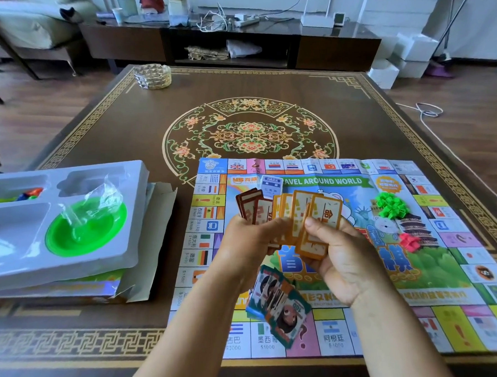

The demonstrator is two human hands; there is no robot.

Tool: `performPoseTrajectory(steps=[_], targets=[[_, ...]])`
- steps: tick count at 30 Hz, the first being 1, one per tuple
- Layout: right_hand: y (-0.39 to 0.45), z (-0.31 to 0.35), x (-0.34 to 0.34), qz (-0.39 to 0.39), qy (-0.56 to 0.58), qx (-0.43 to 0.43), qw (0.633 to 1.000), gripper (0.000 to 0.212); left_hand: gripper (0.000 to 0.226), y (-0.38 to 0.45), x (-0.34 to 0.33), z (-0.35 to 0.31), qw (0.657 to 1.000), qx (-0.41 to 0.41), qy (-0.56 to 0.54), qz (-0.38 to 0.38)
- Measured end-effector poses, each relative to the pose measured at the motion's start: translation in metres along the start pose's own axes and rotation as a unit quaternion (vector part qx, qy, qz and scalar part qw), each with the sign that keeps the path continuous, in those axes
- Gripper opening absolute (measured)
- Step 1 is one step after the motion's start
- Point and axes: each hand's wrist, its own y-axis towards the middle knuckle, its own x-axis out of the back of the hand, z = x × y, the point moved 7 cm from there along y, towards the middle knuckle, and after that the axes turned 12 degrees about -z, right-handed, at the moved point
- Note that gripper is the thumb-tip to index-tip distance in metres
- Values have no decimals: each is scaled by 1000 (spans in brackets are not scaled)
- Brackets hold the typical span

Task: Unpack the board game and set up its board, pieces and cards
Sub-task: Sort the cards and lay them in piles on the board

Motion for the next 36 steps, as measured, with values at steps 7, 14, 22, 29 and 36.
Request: performPoseTrajectory(steps=[7, 14, 22, 29, 36], targets=[[0, 2, 1, -8, 3, 7, 1000, 13, 10, 1, 0, -2, 1000, -21, 18, 3], [2, 2, 5, -43, 15, 9, 999, 14, 7, 0, -5, 4, 999, 28, -35, 24], [4, 2, 6, -33, -6, 17, 999, 12, 10, -1, -6, 6, 998, 31, -39, 25], [-2, -2, -10, 37, -34, 52, 997, 20, 8, -3, -12, 7, 999, 23, -27, 27], [6, 0, 1, 12, -39, 50, 998, 20, 14, 3, -10, 5, 999, -32, 21, 21]])
